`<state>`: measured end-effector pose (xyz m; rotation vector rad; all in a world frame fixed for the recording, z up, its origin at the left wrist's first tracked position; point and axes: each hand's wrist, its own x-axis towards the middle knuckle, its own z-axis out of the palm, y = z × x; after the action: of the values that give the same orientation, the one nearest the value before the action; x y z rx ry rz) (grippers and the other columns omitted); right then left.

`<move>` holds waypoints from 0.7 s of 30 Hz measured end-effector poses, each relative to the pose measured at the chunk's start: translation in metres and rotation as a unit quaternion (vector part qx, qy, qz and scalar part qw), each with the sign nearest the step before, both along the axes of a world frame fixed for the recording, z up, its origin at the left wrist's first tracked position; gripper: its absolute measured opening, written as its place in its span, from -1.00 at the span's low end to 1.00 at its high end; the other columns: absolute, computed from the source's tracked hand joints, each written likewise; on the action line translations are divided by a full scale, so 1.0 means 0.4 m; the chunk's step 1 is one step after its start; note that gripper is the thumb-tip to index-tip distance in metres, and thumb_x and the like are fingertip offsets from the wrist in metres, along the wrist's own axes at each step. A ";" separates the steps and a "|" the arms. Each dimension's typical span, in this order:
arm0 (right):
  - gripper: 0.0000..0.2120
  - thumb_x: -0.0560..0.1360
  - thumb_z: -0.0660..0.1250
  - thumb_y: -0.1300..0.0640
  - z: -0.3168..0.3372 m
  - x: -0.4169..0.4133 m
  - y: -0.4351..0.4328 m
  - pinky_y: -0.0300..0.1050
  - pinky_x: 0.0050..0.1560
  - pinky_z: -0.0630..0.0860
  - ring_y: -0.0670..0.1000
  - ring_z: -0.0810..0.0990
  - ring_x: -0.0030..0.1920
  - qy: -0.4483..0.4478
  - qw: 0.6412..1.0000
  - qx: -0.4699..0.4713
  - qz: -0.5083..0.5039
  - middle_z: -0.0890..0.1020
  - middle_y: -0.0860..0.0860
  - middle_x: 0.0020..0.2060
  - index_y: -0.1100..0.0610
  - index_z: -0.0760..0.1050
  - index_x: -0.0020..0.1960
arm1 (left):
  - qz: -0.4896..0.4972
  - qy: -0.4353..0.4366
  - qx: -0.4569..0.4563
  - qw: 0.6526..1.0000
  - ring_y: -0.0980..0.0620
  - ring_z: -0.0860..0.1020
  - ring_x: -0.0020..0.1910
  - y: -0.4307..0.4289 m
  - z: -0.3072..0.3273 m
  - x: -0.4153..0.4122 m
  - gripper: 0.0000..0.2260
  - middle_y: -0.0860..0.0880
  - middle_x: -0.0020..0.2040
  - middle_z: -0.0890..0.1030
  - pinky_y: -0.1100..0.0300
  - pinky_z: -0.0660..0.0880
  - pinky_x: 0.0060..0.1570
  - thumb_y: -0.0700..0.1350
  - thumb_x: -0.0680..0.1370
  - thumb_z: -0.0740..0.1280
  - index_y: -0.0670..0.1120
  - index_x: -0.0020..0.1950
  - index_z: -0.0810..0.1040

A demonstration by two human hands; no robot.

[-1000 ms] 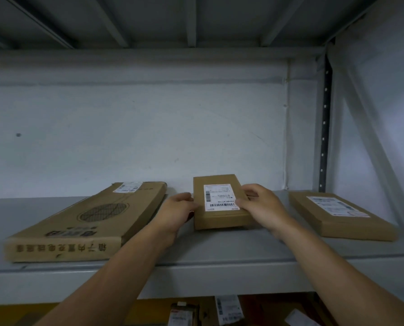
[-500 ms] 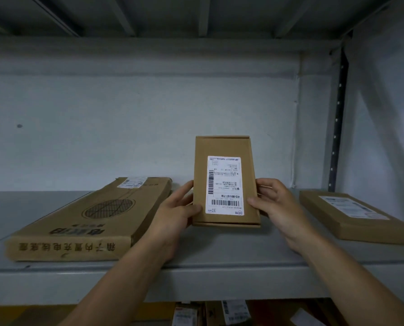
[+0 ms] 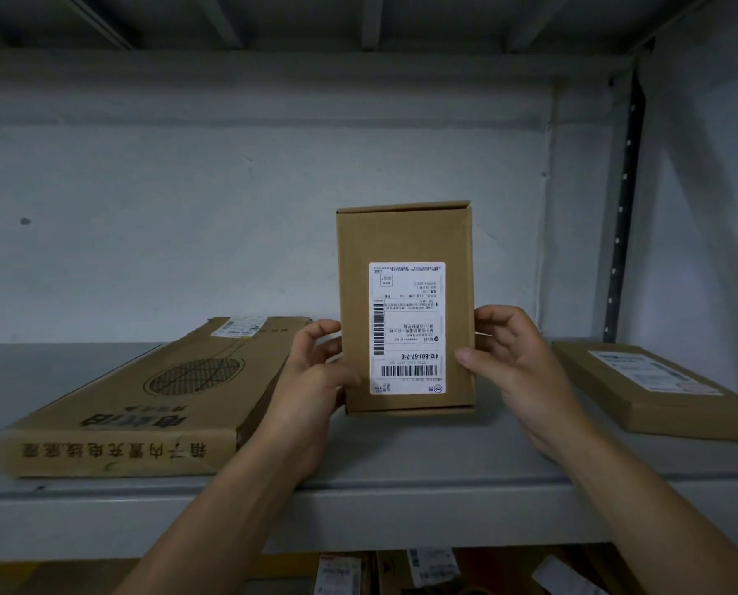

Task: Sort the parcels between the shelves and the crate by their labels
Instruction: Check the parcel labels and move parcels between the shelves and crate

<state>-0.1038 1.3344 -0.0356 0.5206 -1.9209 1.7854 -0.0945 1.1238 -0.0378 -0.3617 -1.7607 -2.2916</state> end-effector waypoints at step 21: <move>-0.66 0.45 0.43 0.30 -0.001 0.004 0.001 -0.05 0.18 0.56 -0.07 0.63 0.12 0.021 0.999 0.024 0.008 0.65 -0.02 0.08 0.03 0.43 0.13 | 0.013 0.030 -0.020 0.999 0.03 0.64 -0.09 -0.002 0.000 0.006 -0.54 -0.11 0.07 0.65 0.25 0.51 -0.38 -0.50 0.41 0.15 -0.03 0.15 0.43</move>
<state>-0.1020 1.3349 -0.0359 0.5872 -1.9407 1.7294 -0.0923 1.1229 -0.0377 -0.4092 -1.7734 -2.2074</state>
